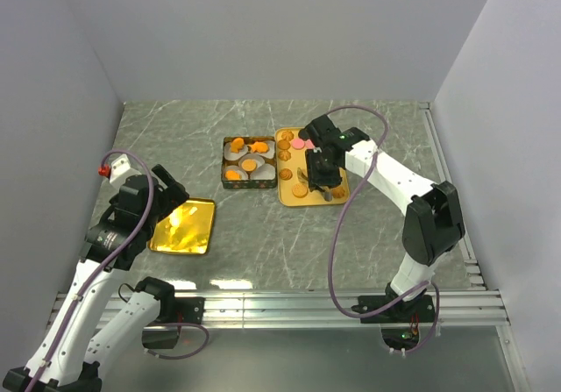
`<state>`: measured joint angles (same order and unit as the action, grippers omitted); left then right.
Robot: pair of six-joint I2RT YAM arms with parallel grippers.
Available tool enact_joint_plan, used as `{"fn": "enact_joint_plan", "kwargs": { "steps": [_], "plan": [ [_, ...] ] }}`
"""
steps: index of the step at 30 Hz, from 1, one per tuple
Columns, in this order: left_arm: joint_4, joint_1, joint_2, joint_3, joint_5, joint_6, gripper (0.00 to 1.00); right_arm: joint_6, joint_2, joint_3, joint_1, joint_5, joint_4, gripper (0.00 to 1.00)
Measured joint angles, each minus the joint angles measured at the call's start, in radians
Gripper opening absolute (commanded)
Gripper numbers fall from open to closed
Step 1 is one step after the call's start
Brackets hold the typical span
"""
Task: Pack the cookies
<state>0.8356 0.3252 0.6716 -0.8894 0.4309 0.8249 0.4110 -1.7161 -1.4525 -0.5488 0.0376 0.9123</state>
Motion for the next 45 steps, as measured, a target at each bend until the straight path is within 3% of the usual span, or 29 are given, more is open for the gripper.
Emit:
{"fn": "enact_joint_plan", "kwargs": {
  "steps": [6, 23, 36, 45],
  "plan": [
    [0.000, 0.000, 0.000, 0.000, 0.000, 0.000, 0.97, 0.000, -0.005, -0.017, 0.000, 0.000, 0.008, 0.42],
    [0.000, 0.000, 0.000, 0.000, 0.000, 0.000, 0.96, 0.010, -0.004, -0.297, -0.011, -0.031, 0.080, 0.43],
    [0.000, 0.000, -0.007, 0.000, 0.000, 0.000, 0.96, 0.024, -0.008, -0.314, -0.142, -0.084, 0.075, 0.43],
    [0.000, 0.004, -0.016, 0.000, 0.000, 0.000, 0.96, 0.027, -0.045, -0.262, -0.154, -0.092, 0.036, 0.43]
  ]
}}
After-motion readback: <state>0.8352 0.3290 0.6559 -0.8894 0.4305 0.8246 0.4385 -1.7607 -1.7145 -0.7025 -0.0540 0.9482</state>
